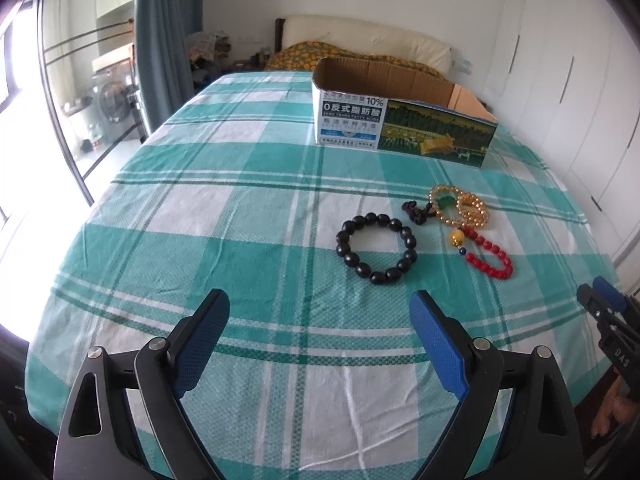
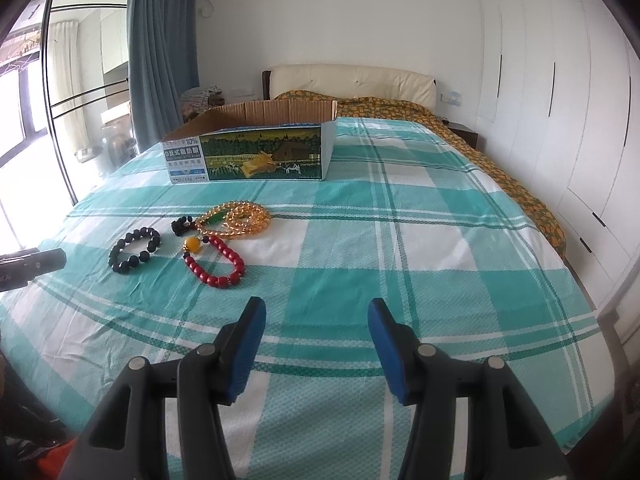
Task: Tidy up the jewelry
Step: 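Move both tools back over the remaining bead bracelets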
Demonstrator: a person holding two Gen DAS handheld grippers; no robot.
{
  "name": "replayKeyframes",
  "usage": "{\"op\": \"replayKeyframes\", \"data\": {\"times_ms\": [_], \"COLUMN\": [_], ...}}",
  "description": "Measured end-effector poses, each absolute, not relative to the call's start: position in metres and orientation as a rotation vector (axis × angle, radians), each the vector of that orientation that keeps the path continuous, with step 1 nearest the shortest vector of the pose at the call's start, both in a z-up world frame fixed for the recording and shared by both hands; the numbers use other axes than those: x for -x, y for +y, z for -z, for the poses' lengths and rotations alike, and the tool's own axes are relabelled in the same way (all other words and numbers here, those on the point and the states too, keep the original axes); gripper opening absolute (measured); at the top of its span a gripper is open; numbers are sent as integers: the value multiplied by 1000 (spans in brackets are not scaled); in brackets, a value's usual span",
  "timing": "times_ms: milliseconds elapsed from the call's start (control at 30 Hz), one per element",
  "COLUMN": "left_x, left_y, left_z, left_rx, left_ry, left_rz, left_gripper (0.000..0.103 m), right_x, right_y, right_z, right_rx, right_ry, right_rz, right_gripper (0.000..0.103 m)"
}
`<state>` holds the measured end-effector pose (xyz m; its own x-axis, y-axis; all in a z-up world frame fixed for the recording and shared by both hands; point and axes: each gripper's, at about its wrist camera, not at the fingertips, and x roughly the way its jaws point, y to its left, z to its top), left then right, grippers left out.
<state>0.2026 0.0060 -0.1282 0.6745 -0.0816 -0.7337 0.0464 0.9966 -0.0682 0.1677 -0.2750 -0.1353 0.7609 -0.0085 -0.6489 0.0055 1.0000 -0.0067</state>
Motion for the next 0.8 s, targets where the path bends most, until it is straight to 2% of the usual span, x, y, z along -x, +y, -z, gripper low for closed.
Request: {"op": "replayKeyframes", "data": {"times_ms": [800], "left_x": [-202], "left_y": [2], "left_z": [132], "left_rx": [57], "left_ry": [833], "left_rz": [72], "left_gripper": [92], "right_x": [-161], "right_y": [-269], "right_z": [139], "right_rx": [4], "right_ry": [690], "right_rz": [-27], "right_gripper": [54]}}
